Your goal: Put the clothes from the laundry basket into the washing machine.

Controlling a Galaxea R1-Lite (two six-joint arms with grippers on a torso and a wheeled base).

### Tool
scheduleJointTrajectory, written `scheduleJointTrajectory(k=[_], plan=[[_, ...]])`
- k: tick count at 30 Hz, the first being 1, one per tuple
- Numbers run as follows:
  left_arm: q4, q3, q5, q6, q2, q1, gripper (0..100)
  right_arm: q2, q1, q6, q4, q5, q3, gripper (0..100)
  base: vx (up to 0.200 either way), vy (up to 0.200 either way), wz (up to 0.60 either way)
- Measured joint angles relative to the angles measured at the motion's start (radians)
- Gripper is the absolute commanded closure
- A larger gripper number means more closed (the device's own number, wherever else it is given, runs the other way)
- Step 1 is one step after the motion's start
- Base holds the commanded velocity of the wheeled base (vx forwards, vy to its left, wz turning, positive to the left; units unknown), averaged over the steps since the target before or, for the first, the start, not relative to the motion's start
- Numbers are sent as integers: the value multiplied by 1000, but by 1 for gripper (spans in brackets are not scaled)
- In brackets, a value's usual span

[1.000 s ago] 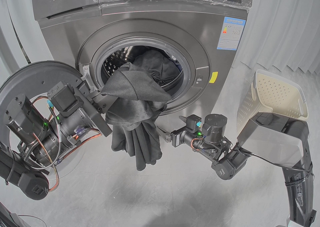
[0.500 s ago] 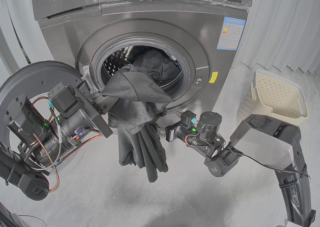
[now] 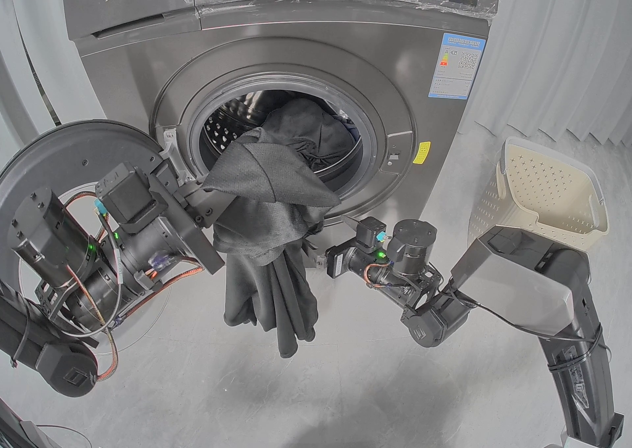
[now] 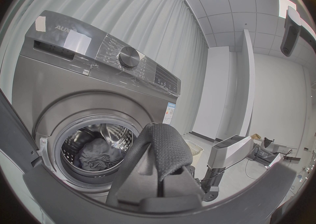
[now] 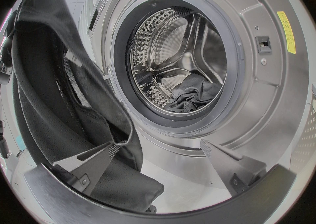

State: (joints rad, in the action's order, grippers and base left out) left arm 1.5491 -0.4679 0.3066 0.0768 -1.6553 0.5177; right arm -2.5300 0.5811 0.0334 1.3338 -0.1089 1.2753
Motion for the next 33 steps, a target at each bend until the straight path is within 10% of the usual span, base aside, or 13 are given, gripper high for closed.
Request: scheduleJointTrajectory(k=[23, 24, 33], plan=[[0, 1, -2, 2, -4, 1, 100, -46, 18, 1, 24, -20, 128, 0, 0, 0, 0], [0, 1, -2, 2, -4, 1, 100, -46, 20, 1, 30, -24, 129, 100, 0, 0, 0], [0, 0, -3, 4, -4, 0, 100, -40, 37, 2, 36, -27, 126, 100, 0, 0, 0]])
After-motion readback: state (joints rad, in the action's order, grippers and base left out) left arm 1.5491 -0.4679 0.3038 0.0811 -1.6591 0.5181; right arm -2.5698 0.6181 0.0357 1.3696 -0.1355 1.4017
